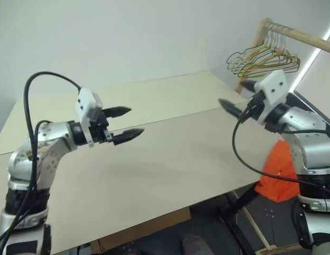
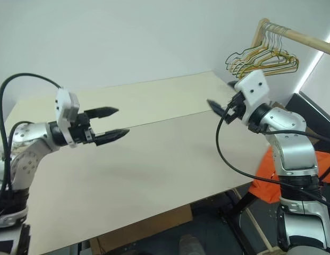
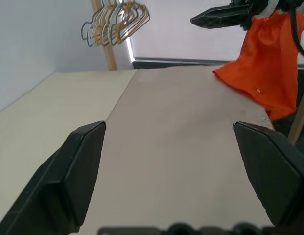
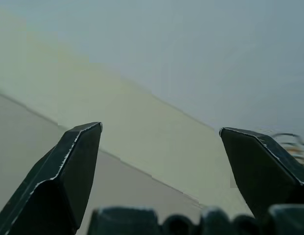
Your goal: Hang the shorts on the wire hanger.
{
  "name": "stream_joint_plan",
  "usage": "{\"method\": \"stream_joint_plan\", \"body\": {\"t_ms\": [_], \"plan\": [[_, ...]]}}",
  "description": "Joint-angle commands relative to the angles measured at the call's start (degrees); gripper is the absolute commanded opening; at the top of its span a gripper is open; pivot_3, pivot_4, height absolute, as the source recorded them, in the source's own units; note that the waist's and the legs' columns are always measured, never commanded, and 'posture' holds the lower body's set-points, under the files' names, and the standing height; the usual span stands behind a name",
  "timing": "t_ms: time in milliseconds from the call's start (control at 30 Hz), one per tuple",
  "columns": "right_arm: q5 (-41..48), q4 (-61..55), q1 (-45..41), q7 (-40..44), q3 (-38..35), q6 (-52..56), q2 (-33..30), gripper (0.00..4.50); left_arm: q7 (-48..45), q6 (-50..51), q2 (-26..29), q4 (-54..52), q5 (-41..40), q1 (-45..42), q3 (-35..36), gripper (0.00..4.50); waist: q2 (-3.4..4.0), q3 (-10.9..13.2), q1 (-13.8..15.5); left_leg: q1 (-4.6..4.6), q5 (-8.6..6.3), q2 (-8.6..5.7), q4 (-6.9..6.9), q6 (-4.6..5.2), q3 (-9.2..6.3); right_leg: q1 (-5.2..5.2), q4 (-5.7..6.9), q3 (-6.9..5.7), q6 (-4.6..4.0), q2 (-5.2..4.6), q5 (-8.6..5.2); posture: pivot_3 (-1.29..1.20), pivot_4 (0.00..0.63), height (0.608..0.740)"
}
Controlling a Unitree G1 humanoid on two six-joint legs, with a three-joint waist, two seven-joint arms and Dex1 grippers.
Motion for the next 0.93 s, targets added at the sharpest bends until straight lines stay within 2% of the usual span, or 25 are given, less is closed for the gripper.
{"method": "stream_joint_plan", "body": {"t_ms": [33,233,433,567,933], "plan": [[1.6,1.25,-2.29,7.98,1.76,-1.44,0.08,4.48,0.24,-1.41,2.68,-4.47,1.04,3.65,2.78,4.5,-0.01,0.01,1.41,-0.01,0.0,0.01,0.0,0.0,0.0,-0.03,0.03,-0.01,0.0,0.0,0.0,-0.03,0.0,0.74],[0.19,2.81,-3.17,12.15,3.7,-1.58,2.09,4.48,1.82,-1.29,4.91,-8.63,2.78,10.27,4.73,4.5,-0.05,0.04,6.84,-0.08,0.03,0.02,0.0,-0.08,0.04,-0.2,0.07,-0.05,-0.08,0.0,0.02,0.03,0.0,0.74],[-1.32,2.46,-2.07,13.24,4.81,-2.21,2.99,4.48,3.18,0.99,4.78,-10.89,0.58,11.61,7.05,4.5,-0.11,0.06,11.58,-0.08,0.09,0.02,0.02,-0.21,0.07,-0.25,0.04,-0.2,-0.27,-0.01,0.1,0.05,0.0,0.74],[-1.79,1.98,-1.51,13.16,4.94,-1.79,2.96,4.48,3.56,2.26,4.71,-11.39,-0.62,11.71,7.82,4.5,-0.12,0.06,12.63,-0.07,0.13,0.02,0.02,-0.28,0.08,-0.25,0.04,-0.26,-0.33,0.06,0.14,0.05,0.0,0.74],[-4.09,1.41,0.12,14.44,5.17,-2.45,2.14,4.48,5.36,3.21,4.15,-11.73,-1.81,12.29,8.63,4.5,-0.14,0.05,12.67,-0.08,0.15,-0.1,0.02,-0.3,0.08,-0.25,0.02,-0.29,-0.36,0.13,0.13,0.05,0.0,0.74]]}}
